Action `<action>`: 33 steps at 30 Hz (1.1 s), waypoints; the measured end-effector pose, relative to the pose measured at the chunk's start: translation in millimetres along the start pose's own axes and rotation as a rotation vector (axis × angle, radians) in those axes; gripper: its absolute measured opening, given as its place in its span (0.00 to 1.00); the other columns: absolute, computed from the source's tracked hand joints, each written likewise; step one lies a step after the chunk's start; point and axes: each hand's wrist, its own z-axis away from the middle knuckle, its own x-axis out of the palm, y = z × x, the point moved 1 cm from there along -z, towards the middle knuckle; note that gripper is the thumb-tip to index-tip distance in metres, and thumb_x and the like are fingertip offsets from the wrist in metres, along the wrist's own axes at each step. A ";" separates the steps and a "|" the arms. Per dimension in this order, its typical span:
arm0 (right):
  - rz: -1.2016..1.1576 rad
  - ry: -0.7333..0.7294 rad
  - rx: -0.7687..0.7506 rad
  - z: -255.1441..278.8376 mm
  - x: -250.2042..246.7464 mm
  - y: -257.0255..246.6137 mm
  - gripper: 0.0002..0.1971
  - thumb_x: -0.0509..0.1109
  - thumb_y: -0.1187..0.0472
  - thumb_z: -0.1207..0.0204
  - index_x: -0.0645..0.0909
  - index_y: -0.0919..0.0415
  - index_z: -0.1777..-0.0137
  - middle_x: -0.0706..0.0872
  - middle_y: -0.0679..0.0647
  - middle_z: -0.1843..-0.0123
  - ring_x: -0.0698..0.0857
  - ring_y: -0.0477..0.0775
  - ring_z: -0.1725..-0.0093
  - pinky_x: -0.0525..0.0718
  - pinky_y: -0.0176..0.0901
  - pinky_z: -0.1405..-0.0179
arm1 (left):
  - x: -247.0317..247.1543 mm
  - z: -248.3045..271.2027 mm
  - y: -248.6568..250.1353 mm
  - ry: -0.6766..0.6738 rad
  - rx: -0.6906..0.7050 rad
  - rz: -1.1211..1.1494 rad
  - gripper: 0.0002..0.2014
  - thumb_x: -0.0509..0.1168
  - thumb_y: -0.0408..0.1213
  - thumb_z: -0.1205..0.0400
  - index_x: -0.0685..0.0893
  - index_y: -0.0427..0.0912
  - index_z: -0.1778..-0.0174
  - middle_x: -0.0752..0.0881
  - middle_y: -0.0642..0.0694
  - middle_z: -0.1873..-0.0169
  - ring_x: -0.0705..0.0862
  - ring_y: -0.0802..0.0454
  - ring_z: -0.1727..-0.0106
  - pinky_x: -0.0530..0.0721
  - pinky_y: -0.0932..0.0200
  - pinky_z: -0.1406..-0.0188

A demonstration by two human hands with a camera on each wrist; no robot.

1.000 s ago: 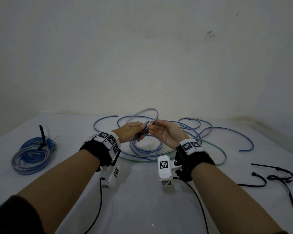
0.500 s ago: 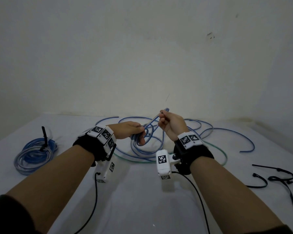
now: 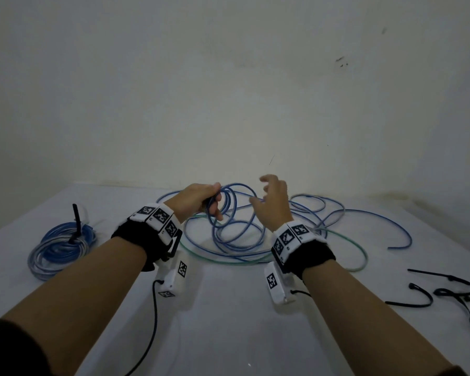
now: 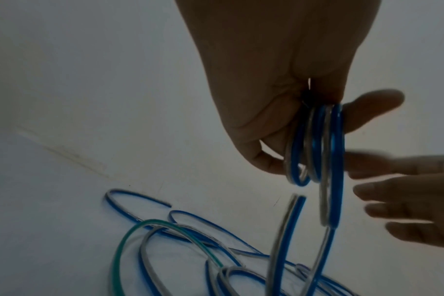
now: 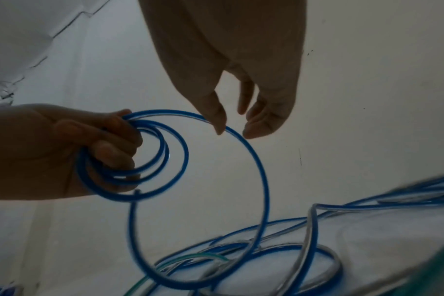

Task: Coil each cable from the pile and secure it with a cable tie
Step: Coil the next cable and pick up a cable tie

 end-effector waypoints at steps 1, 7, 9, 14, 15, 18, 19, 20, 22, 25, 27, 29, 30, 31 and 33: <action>0.067 -0.049 -0.102 -0.9 4.0 -0.7 0.23 0.70 0.61 0.23 0.71 0.60 0.29 0.71 0.61 0.34 0.71 0.59 0.35 0.67 0.48 0.34 | 1.0 0.0 1.3 0.027 0.008 0.009 0.20 0.50 0.41 0.12 0.75 0.37 0.66 0.75 0.48 0.86 0.80 0.52 0.80 0.80 0.57 0.65; -0.107 -0.090 -0.164 1.8 14.9 -8.4 0.08 0.62 0.63 0.18 0.81 0.66 0.50 0.88 0.59 0.57 0.84 0.59 0.55 0.79 0.47 0.53 | 5.2 -0.7 7.1 0.024 0.003 0.202 0.22 0.49 0.46 0.12 0.76 0.36 0.66 0.66 0.53 0.87 0.64 0.58 0.84 0.63 0.61 0.69; -0.191 -0.057 -0.131 0.9 13.9 -6.6 0.09 0.61 0.64 0.18 0.82 0.65 0.52 0.87 0.57 0.61 0.84 0.55 0.60 0.81 0.43 0.58 | 3.4 0.1 5.4 -0.025 -0.037 0.247 0.21 0.46 0.42 0.12 0.77 0.35 0.63 0.69 0.51 0.85 0.66 0.56 0.83 0.66 0.63 0.72; -0.290 0.049 -0.004 -3.1 8.4 -1.7 0.10 0.64 0.61 0.18 0.82 0.67 0.55 0.86 0.55 0.65 0.80 0.47 0.71 0.78 0.28 0.69 | -1.8 6.9 0.7 -0.137 -0.077 0.259 0.17 0.45 0.36 0.12 0.74 0.37 0.62 0.76 0.48 0.80 0.79 0.50 0.76 0.81 0.62 0.69; -0.285 0.036 0.012 -3.2 8.2 -0.3 0.10 0.64 0.61 0.18 0.81 0.68 0.54 0.85 0.55 0.65 0.80 0.46 0.71 0.78 0.27 0.70 | -2.5 6.2 0.8 -0.113 -0.060 0.303 0.17 0.45 0.36 0.12 0.74 0.38 0.62 0.76 0.48 0.80 0.79 0.50 0.75 0.81 0.62 0.68; -0.246 -0.062 0.069 -1.3 8.4 7.3 0.07 0.62 0.66 0.18 0.80 0.69 0.51 0.84 0.57 0.64 0.79 0.47 0.70 0.76 0.23 0.73 | -6.7 0.8 2.9 -0.002 0.020 0.514 0.17 0.44 0.38 0.11 0.74 0.38 0.61 0.73 0.51 0.81 0.73 0.55 0.79 0.77 0.66 0.72; -0.239 -0.093 0.100 -0.1 7.5 11.1 0.06 0.61 0.68 0.18 0.79 0.69 0.50 0.83 0.57 0.63 0.79 0.48 0.69 0.77 0.24 0.73 | -9.4 -1.0 3.7 0.031 0.054 0.583 0.17 0.44 0.38 0.11 0.74 0.38 0.60 0.73 0.52 0.81 0.72 0.56 0.79 0.76 0.67 0.73; -0.235 -0.117 0.132 1.5 5.9 14.9 0.05 0.61 0.70 0.18 0.79 0.69 0.50 0.82 0.58 0.63 0.79 0.49 0.69 0.78 0.26 0.72 | -12.8 -2.5 4.2 0.064 0.090 0.639 0.17 0.45 0.38 0.11 0.74 0.38 0.60 0.73 0.53 0.81 0.73 0.57 0.79 0.76 0.68 0.73; -0.228 -0.159 0.196 5.9 1.9 22.2 0.04 0.61 0.72 0.20 0.77 0.67 0.50 0.81 0.59 0.64 0.81 0.48 0.71 0.81 0.34 0.70 | -20.7 -4.7 5.2 0.134 0.158 0.709 0.17 0.45 0.38 0.11 0.75 0.39 0.60 0.75 0.54 0.80 0.75 0.58 0.78 0.78 0.68 0.72; -0.253 -0.213 0.312 13.6 -3.3 33.0 0.07 0.59 0.76 0.21 0.71 0.66 0.47 0.80 0.65 0.61 0.79 0.41 0.83 0.77 0.31 0.82 | -34.0 -8.7 6.6 0.255 0.235 0.818 0.17 0.45 0.36 0.11 0.74 0.40 0.61 0.77 0.54 0.80 0.77 0.58 0.76 0.80 0.69 0.70; -0.268 -0.239 0.356 18.4 -5.5 37.6 0.08 0.60 0.75 0.21 0.69 0.64 0.47 0.81 0.66 0.61 0.80 0.44 0.84 0.78 0.33 0.83 | -41.6 -12.3 5.9 0.344 0.271 0.868 0.16 0.46 0.35 0.11 0.74 0.40 0.62 0.78 0.53 0.80 0.77 0.57 0.75 0.81 0.68 0.69; -0.297 -0.271 0.313 20.6 -6.0 38.0 0.09 0.61 0.75 0.21 0.69 0.62 0.49 0.80 0.64 0.64 0.83 0.50 0.80 0.83 0.41 0.78 | -43.8 -15.6 3.7 0.423 0.292 0.812 0.16 0.46 0.34 0.11 0.74 0.39 0.61 0.79 0.53 0.80 0.78 0.58 0.76 0.81 0.67 0.69; -0.318 -0.310 0.275 21.0 -5.9 34.7 0.08 0.62 0.75 0.21 0.70 0.62 0.51 0.80 0.64 0.65 0.84 0.52 0.78 0.86 0.45 0.75 | -42.2 -16.8 2.6 0.448 0.301 0.756 0.16 0.46 0.33 0.11 0.74 0.39 0.61 0.80 0.54 0.80 0.79 0.58 0.76 0.81 0.66 0.68; -0.350 -0.370 0.241 21.1 -5.2 29.4 0.07 0.61 0.76 0.21 0.72 0.63 0.54 0.79 0.64 0.66 0.85 0.53 0.77 0.88 0.48 0.71 | -38.7 -18.1 2.1 0.463 0.306 0.698 0.15 0.46 0.33 0.11 0.74 0.39 0.61 0.81 0.55 0.81 0.80 0.59 0.77 0.80 0.65 0.66; -0.470 -0.513 0.217 21.4 -2.4 15.0 0.08 0.60 0.75 0.20 0.78 0.66 0.57 0.81 0.66 0.65 0.88 0.54 0.73 0.89 0.47 0.69 | -28.1 -20.0 3.5 0.488 0.291 0.581 0.15 0.47 0.32 0.11 0.73 0.40 0.62 0.82 0.54 0.79 0.81 0.61 0.78 0.80 0.63 0.64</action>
